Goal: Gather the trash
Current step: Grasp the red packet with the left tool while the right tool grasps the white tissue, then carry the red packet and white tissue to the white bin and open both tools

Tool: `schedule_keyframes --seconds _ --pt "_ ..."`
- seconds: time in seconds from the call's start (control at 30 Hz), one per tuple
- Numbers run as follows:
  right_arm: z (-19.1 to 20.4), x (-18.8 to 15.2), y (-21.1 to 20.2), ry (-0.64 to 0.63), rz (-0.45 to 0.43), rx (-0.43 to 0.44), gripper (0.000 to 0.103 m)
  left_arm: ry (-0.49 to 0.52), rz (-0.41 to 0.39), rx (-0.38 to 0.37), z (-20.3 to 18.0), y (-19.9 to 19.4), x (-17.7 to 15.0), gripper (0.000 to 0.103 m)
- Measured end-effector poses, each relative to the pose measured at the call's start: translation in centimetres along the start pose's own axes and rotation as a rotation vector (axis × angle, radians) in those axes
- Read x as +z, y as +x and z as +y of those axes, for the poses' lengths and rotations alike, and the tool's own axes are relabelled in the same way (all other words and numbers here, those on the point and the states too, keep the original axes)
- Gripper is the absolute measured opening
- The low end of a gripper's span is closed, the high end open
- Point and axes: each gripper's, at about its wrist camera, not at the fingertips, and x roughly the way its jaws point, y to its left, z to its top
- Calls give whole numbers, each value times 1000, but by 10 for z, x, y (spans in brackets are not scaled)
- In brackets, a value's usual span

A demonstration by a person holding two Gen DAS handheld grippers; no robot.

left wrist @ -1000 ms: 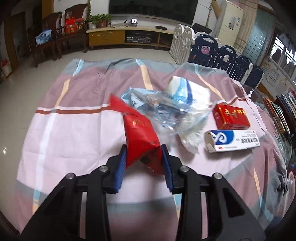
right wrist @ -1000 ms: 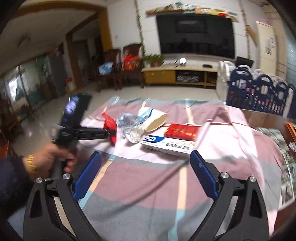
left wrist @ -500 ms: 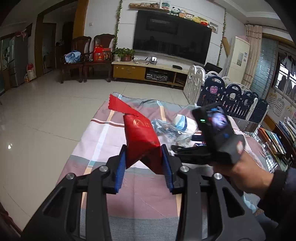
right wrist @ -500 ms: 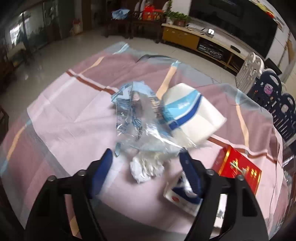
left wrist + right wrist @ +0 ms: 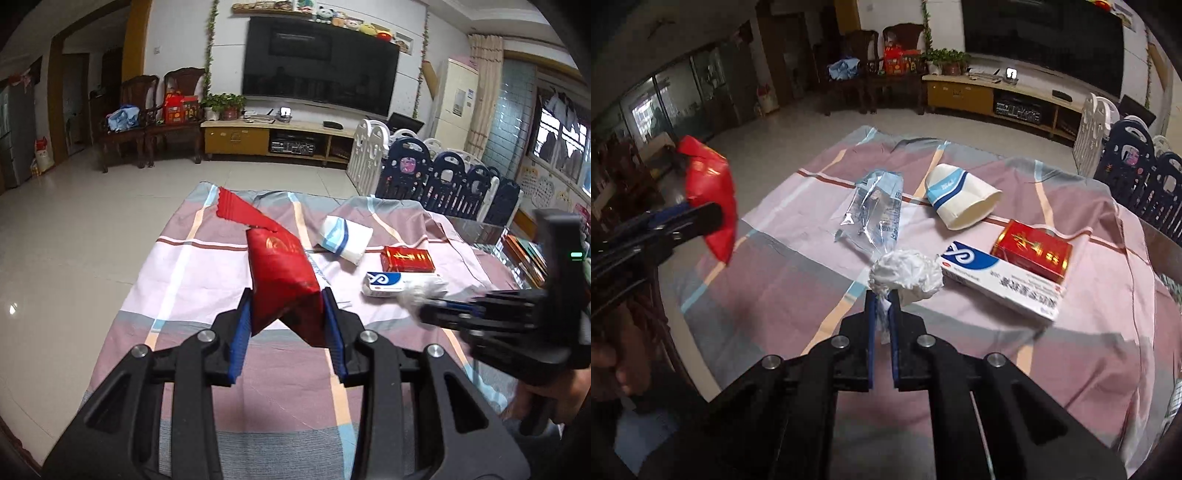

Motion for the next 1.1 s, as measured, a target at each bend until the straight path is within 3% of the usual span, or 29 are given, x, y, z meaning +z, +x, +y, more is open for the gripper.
schedule_keyframes --seconds 0.13,0.23,0.33,0.53,1.1 --pt "-5 -31 -54 66 -123 -27 7 39 7 -41 -20 -9 -12 37" --pt "-16 -54 -68 130 -181 -61 7 56 -6 -69 -32 -17 -19 38" --pt "-25 -55 -80 171 -268 -67 8 72 -7 -82 -42 -19 -23 39" --pt "-37 -54 -69 227 -250 -64 8 77 39 -54 -40 -5 -26 39" --pt "-44 -62 -81 239 -272 -57 8 108 49 -37 -42 -1 -28 39"
